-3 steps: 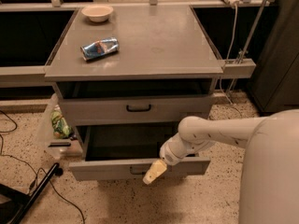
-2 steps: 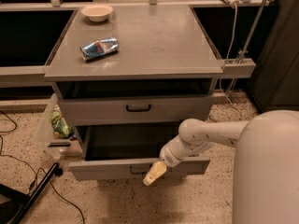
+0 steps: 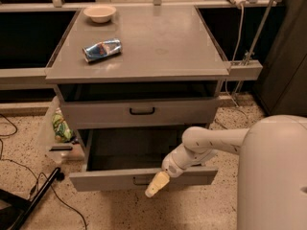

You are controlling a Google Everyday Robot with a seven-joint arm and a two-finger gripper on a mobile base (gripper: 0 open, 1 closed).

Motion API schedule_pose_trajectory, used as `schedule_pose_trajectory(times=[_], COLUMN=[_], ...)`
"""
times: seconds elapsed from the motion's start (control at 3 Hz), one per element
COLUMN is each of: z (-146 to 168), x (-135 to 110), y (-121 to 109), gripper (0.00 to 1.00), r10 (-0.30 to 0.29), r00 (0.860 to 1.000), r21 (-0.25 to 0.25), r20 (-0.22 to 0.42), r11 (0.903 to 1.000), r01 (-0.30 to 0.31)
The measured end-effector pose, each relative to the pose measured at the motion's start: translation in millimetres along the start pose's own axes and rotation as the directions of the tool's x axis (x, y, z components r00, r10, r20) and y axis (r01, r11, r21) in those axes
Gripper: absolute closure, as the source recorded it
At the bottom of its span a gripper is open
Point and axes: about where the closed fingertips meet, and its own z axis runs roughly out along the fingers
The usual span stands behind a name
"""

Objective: Open middle drawer

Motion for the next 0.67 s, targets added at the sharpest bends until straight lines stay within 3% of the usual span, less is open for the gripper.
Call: schedule_pose_trajectory(times=[0.33,0.67], z=[3.6,7.7], x=[4.4,4.8], y=[25.3,27.6], gripper=[0.0,0.0], r10=[0.013,0.014], r00=[1.0,1.0], r21=[-0.042,-0.054], r20=[0.008,0.001], r11=[0.999,0.9984], r01=[-0.013,-0.013])
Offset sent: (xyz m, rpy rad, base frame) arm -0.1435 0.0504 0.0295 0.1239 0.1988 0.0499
